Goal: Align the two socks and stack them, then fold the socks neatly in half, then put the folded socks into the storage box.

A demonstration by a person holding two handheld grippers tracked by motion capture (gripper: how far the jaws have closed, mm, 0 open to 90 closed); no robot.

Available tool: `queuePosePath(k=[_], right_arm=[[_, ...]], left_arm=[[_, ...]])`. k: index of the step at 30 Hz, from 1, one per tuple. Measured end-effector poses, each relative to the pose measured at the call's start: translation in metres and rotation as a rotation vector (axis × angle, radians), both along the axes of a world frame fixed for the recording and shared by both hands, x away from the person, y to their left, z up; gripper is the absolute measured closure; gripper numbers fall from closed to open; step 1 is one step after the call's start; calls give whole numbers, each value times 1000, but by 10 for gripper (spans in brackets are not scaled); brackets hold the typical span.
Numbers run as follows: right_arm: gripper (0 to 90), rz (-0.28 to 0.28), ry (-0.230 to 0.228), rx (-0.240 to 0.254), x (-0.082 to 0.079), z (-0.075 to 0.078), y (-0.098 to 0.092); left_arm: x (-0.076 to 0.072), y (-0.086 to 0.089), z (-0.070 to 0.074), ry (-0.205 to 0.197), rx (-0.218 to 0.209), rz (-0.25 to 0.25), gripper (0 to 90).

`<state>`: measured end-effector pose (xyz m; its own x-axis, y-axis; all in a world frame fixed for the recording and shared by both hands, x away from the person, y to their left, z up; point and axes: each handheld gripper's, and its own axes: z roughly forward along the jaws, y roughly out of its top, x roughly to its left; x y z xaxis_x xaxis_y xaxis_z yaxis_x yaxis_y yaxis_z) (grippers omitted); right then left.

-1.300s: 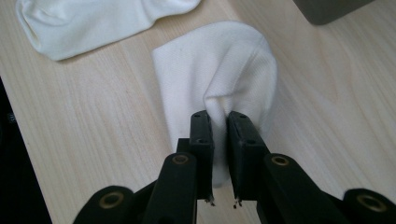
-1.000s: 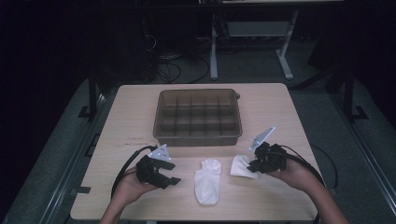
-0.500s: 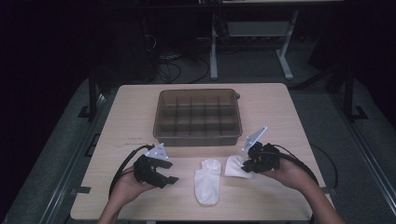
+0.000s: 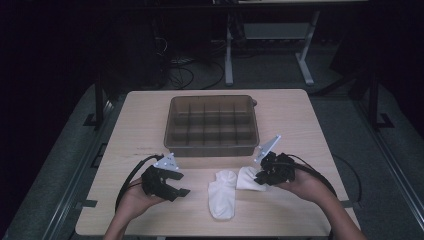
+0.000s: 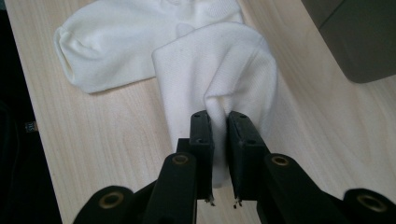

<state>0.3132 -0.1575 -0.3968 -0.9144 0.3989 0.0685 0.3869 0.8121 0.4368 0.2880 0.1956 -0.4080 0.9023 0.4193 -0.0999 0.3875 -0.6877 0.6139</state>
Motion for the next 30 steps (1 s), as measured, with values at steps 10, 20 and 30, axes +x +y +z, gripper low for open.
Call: queuePosePath(k=[10,20,30], right_arm=[[804,21,6,-7,1,1,11],[804,50,3,-7,5,3,26],[804,60,3,-6,7,4,34]], left_arm=[[-1,3,2,-6,-1,2,370],[-2,9,4,-12,-8,16,370],[-2,10,5,-11,-8,18,370]])
